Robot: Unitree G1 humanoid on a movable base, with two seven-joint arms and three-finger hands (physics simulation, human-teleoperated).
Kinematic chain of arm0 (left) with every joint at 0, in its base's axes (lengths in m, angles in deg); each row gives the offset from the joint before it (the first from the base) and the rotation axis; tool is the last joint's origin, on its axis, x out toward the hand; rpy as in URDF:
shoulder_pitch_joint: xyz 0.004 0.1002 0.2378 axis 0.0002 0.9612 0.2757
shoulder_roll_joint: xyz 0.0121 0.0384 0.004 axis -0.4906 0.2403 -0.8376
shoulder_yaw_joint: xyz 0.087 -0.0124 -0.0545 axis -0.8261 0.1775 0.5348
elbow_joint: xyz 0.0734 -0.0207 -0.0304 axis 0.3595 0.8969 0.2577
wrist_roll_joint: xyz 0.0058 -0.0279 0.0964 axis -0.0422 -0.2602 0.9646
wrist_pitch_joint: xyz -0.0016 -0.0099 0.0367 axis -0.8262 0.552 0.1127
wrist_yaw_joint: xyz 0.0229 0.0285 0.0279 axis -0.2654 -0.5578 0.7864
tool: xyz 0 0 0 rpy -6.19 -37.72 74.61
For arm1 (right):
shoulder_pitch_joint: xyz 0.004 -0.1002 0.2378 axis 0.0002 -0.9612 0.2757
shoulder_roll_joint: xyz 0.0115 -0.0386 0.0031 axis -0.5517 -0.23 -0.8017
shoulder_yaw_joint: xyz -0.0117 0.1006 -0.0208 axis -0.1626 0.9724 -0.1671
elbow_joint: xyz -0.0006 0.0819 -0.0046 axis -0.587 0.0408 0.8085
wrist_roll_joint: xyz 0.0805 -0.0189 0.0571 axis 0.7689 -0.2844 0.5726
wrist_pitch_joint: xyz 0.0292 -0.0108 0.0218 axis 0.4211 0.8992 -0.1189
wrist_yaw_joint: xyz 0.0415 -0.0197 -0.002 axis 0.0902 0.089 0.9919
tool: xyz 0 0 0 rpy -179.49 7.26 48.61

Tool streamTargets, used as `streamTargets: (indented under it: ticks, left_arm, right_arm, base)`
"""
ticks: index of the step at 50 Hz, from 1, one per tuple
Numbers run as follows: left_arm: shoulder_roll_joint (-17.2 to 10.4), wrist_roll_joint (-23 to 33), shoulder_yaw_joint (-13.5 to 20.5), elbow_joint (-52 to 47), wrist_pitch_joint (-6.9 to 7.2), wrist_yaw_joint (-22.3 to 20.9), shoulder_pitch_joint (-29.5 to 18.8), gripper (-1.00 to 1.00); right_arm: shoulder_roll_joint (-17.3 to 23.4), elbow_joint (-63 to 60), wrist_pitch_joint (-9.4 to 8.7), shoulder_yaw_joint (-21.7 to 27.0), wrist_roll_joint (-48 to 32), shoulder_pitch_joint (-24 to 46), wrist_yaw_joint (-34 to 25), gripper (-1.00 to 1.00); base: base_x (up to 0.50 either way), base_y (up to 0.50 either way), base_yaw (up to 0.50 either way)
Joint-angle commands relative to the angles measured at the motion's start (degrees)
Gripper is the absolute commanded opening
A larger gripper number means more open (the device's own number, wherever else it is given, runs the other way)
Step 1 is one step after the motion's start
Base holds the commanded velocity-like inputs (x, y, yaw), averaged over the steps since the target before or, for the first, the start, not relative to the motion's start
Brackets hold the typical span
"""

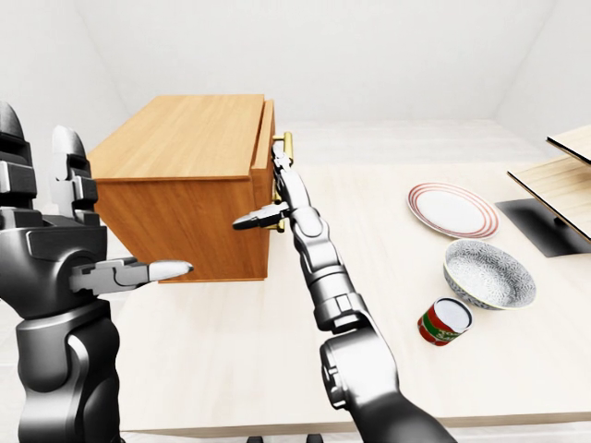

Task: Close the top drawer of the cabinet.

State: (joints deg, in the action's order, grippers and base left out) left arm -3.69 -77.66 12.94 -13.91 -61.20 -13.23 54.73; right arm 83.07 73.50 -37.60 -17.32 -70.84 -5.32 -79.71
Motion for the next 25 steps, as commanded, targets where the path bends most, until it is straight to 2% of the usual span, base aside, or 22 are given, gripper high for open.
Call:
streamTargets:
  ticks: [1,12,18,25]
  left_arm:
    - [0.03,0.1,-0.23,0.47,0.0,-0.21,0.35,1.0]
    - [0.11,0.23,-0.38,0.2,0.0,-0.14,0.13,1.0]
    - [0.23,-0.03,-0.12,0.08,0.0,-0.07,0.08,1.0]
    - [0.17,-0.18,-0.01,0.36,0.0,-0.12,0.22,1.0]
  right_arm:
    - [-2.11,11.93,2.05,-1.75,0.61,1.59,-2.83,1.0]
    - [-2.79,13.89,2.61,-1.71,0.68,3.21,-3.54,1.0]
    - [-3.37,16.89,3.93,-1.58,0.64,4.99,-3.96,1.0]
    - [-3.81,18.0,4.66,-1.45,0.58,5.31,-4.46,1.0]
  base:
    - [0.01,0.0,0.0]
    - [0.0,0.0,0.0]
    - [0.0,0.0,0.0]
    - [0.0,0.0,0.0]
